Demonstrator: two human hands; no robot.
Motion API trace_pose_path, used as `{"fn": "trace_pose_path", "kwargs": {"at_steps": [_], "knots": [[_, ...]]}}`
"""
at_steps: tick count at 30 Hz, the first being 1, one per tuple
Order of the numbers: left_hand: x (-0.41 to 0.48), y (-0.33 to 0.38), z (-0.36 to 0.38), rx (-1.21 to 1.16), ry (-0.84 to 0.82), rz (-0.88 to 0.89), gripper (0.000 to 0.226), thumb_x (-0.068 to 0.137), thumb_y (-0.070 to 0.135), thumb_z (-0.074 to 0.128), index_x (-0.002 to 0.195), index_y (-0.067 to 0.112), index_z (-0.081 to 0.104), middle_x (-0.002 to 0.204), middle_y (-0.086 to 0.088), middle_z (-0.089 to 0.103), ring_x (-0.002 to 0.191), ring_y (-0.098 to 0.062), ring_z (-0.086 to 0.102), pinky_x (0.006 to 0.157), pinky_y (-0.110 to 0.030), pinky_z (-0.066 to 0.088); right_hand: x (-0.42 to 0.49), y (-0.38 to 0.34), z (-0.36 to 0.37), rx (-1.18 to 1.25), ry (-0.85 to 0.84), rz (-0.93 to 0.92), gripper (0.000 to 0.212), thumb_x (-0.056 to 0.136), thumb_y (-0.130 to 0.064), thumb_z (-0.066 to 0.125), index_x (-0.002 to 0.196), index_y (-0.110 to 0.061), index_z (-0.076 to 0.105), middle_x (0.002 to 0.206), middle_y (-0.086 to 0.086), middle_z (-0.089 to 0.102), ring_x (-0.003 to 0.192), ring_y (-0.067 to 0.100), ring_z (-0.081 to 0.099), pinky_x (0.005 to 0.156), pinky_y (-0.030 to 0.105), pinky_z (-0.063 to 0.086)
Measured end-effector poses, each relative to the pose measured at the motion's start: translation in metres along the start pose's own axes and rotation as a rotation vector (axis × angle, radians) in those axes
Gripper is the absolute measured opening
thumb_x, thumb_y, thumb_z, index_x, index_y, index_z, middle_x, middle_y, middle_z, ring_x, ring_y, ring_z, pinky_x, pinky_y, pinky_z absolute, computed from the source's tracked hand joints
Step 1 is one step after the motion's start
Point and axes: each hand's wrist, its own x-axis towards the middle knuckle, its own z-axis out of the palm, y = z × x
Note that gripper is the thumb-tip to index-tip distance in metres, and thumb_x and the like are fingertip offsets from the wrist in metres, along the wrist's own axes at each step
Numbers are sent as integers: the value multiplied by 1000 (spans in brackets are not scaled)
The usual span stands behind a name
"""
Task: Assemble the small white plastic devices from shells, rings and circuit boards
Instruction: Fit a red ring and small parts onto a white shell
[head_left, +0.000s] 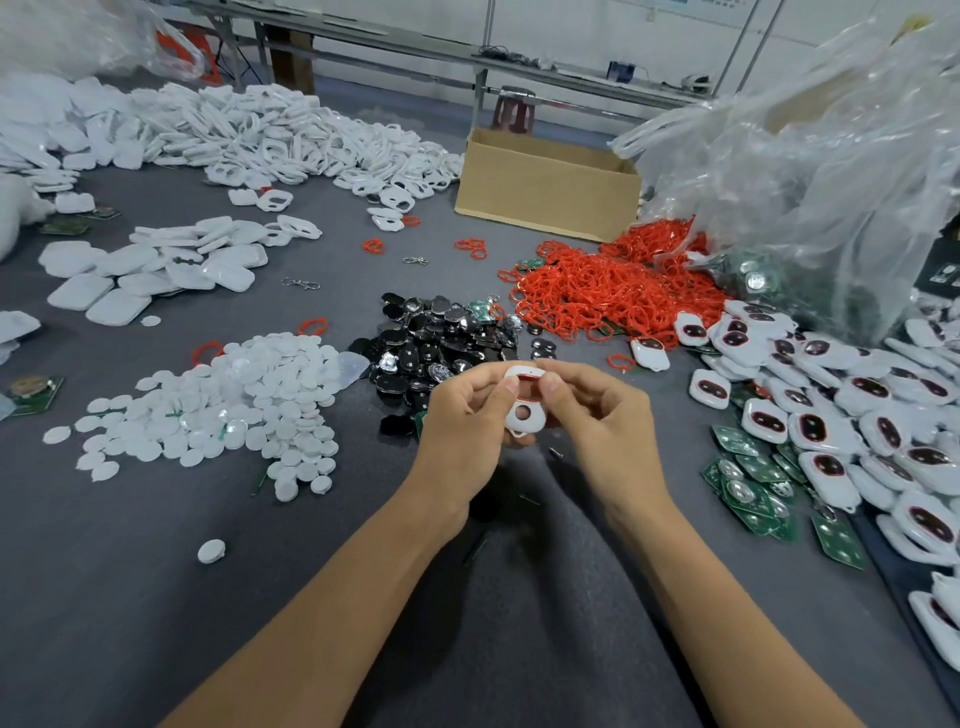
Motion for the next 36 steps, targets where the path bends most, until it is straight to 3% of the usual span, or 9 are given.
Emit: {"fn": "trace_pose_path", "kwargs": {"at_steps": [4, 8, 13, 18, 21, 24, 27, 31, 36], "knots": [[9, 7, -14, -108, 178, -8, 27, 100, 5, 46, 90, 14, 70, 73, 4, 71, 62, -11, 64, 50, -20, 51, 6, 5, -8, -194, 191, -70, 25, 94, -6, 56, 97, -27, 70, 95, -5, 73, 86, 14, 69, 81, 37, 54], [14, 11, -27, -184, 267, -15, 32, 100, 3, 41, 91, 17, 69, 83, -3, 64, 57, -12, 54, 45, -18, 40, 7, 9, -16, -401, 230, -107, 37, 88, 6, 52, 99, -25, 69, 95, -9, 71, 85, -7, 63, 85, 19, 49], [14, 12, -23, -250, 215, -44, 31, 98, 0, 43, 90, 14, 69, 83, -1, 64, 49, -8, 52, 44, -19, 39, 9, 19, -15, -854, 14, -240, 38, 83, 3, 61, 118, -11, 66, 108, 9, 69, 104, 31, 56, 92, 28, 36], [8, 10, -19, -120, 127, -5, 27, 101, 5, 43, 87, 9, 66, 81, 16, 70, 52, -10, 55, 47, -21, 39, 14, 24, -16, -1015, -67, -232, 23, 85, -1, 60, 103, -10, 71, 98, 11, 69, 95, 34, 54, 84, 39, 40], [6, 9, -16, -48, 105, -5, 27, 101, 5, 44, 91, 12, 68, 87, 5, 66, 52, -11, 56, 47, -21, 40, 14, 21, -18, -834, 47, -179, 18, 83, 1, 63, 93, -12, 71, 88, 6, 70, 86, 27, 60, 77, 31, 41], [4, 8, -13, -13, 86, -10, 27, 101, 8, 45, 93, 19, 68, 81, 7, 67, 58, -14, 59, 49, -21, 41, 14, 13, -17, -357, 130, -20, 23, 82, 1, 68, 93, -19, 69, 76, -5, 72, 71, 6, 65, 68, 14, 46], [3, 8, -12, -18, 63, -2, 25, 101, 8, 47, 97, 22, 67, 74, 11, 69, 68, -20, 61, 48, -19, 44, 12, 6, -14, 135, 55, 107, 30, 86, 10, 59, 94, -17, 71, 82, 1, 75, 76, 9, 69, 69, 17, 52], [2, 8, -12, -45, 37, 9, 21, 100, 8, 48, 102, 19, 66, 76, 9, 71, 73, -23, 63, 50, -19, 48, 10, 1, -13, 361, -37, 178, 32, 89, 15, 49, 100, -8, 68, 86, 6, 75, 83, 16, 72, 75, 18, 55], [1, 7, -11, -36, 6, 4, 20, 100, 6, 48, 110, 11, 65, 76, 7, 71, 64, -15, 66, 52, -20, 51, 9, -4, -12, 483, -55, 222, 24, 86, 10, 53, 102, -3, 64, 85, 9, 75, 78, 16, 72, 69, 21, 56]]}}
